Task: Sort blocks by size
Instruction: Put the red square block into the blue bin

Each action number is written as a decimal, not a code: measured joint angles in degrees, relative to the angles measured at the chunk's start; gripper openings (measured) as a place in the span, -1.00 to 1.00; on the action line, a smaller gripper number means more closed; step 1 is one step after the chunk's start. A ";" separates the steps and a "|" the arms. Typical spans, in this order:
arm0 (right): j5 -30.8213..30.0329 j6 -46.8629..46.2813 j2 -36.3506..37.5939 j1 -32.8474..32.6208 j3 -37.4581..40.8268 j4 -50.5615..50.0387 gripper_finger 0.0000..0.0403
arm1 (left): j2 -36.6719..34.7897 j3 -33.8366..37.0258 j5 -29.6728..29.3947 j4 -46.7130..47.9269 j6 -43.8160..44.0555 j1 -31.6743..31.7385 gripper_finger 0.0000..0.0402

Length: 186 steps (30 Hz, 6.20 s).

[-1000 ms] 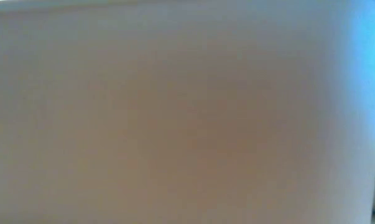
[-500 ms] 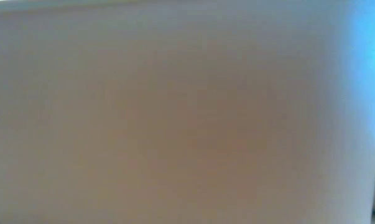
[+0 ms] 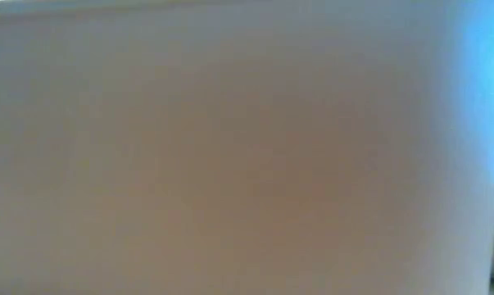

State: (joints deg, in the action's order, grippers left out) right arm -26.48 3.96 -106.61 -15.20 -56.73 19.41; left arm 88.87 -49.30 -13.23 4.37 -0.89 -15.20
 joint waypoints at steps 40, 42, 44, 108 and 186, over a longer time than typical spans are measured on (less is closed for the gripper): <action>3.54 -9.13 0.03 1.85 0.02 -5.63 0.28 | -3.43 0.01 -9.45 -0.90 -3.95 8.41 -0.33; 5.05 -10.24 -0.24 1.52 0.04 -6.86 0.30 | -3.73 -0.15 -11.00 -1.64 -4.22 10.37 -0.33; 4.13 -11.42 0.04 1.93 0.01 -7.03 0.30 | -3.52 -0.12 -9.59 -0.69 -4.41 11.83 -0.33; 18.42 -10.80 -3.38 2.01 -0.02 -0.11 0.29 | 7.06 0.07 10.89 -13.61 -2.42 59.74 -0.11; -2.10 -2.81 -10.03 -0.68 -8.78 0.31 -0.46 | -10.98 16.83 -8.31 -13.69 5.98 -6.69 -0.09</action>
State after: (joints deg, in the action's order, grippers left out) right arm -28.58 1.15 -116.64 -15.88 -65.51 19.73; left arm 77.89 -32.47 -21.54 -9.33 5.08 -21.89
